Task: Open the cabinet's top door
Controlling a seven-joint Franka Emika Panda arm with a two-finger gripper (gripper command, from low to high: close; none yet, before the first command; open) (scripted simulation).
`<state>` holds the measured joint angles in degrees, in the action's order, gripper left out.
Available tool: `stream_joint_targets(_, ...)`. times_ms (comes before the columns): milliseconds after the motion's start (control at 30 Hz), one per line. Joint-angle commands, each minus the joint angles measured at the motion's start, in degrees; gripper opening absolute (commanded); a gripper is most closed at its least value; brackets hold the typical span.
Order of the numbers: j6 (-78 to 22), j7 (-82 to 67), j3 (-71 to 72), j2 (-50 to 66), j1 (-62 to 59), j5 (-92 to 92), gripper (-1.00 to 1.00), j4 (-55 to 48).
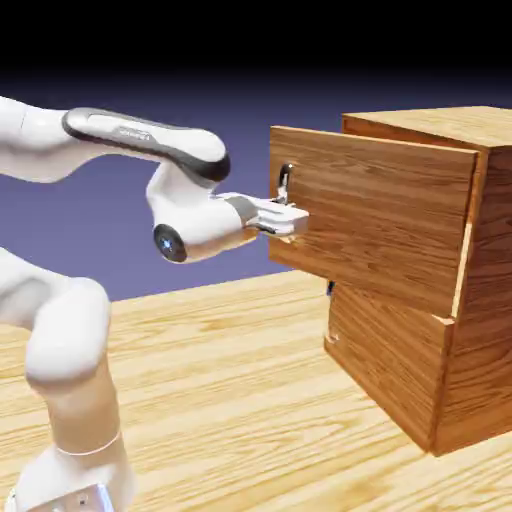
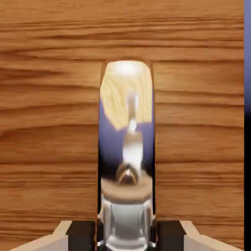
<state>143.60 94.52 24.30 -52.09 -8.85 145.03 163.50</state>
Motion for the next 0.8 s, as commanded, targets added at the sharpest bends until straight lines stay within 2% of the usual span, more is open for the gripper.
stream_joint_targets(0, -0.8, 1.2, -1.6, -1.1, 0.8, -2.5, -1.0, 1.1)
stream_joint_targets(333, -9.3, 11.8, -17.2, -10.8, 4.0, -27.4, -1.0, 9.4)
stream_joint_targets(767, -27.3, 19.5, -39.2, -14.5, -2.6, -59.8, -1.0, 11.6)
